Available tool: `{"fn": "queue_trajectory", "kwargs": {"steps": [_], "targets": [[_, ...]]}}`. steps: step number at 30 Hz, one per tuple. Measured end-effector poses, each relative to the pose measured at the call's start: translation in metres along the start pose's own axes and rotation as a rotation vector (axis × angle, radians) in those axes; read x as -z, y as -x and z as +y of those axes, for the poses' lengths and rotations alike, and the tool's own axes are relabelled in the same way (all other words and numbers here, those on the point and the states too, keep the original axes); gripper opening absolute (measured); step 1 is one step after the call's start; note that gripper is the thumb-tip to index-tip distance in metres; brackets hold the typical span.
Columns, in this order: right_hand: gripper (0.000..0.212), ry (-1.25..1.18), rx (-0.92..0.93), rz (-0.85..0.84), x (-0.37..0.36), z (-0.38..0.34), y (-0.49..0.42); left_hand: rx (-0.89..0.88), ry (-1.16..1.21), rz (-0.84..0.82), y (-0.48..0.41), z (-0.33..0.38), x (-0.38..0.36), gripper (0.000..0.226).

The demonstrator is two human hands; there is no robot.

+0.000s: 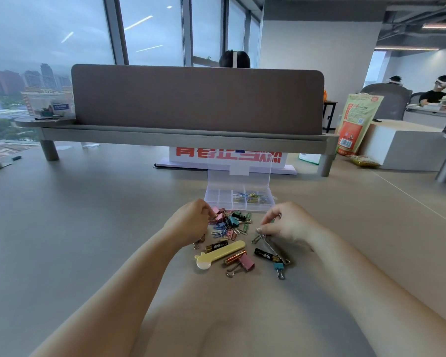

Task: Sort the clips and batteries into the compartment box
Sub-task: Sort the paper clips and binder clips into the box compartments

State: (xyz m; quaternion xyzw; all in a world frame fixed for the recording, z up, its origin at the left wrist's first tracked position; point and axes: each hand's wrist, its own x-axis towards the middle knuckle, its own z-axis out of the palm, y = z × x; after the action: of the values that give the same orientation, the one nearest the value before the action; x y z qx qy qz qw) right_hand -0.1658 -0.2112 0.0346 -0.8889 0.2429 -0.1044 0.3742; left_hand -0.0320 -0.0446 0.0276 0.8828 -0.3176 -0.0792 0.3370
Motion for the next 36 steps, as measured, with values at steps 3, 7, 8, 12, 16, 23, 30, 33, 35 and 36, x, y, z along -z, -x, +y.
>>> {"fn": "queue_trajectory", "kwargs": {"steps": [3,7,8,12,16,23,30,33,35,36], "targets": [[0.033,0.269,-0.030,-0.027,0.000,-0.004,0.001,-0.130,-0.266,-0.035,0.003,-0.002,0.006,0.018],[0.033,0.337,-0.030,-0.016,-0.003,-0.005,0.001,-0.145,-0.312,-0.074,0.007,-0.002,0.007,0.030],[0.029,0.338,-0.019,-0.010,-0.004,-0.005,0.001,-0.138,-0.324,-0.062,0.007,-0.002,0.006,0.033],[0.014,0.326,0.015,0.010,-0.011,-0.006,-0.002,-0.125,-0.362,-0.024,0.006,-0.001,-0.001,0.035],[0.017,0.289,0.054,0.004,-0.015,-0.005,-0.002,-0.107,-0.376,-0.012,0.004,-0.002,-0.003,0.029],[0.011,0.372,0.056,-0.003,-0.025,-0.006,-0.003,-0.141,-0.443,0.075,0.005,0.002,-0.007,0.019],[0.020,0.474,0.079,0.041,-0.031,-0.007,0.001,-0.182,-0.495,0.091,0.002,0.000,-0.012,0.018],[0.021,0.246,0.058,0.044,-0.029,-0.005,-0.003,-0.196,-0.502,0.085,0.002,-0.002,-0.011,0.019],[0.018,-0.071,-0.019,0.054,-0.024,-0.007,-0.005,-0.187,-0.462,0.071,0.002,-0.003,-0.010,0.018],[0.017,-0.264,-0.075,0.049,-0.021,-0.009,-0.006,-0.176,-0.411,0.060,0.002,-0.003,-0.009,0.018]]}}
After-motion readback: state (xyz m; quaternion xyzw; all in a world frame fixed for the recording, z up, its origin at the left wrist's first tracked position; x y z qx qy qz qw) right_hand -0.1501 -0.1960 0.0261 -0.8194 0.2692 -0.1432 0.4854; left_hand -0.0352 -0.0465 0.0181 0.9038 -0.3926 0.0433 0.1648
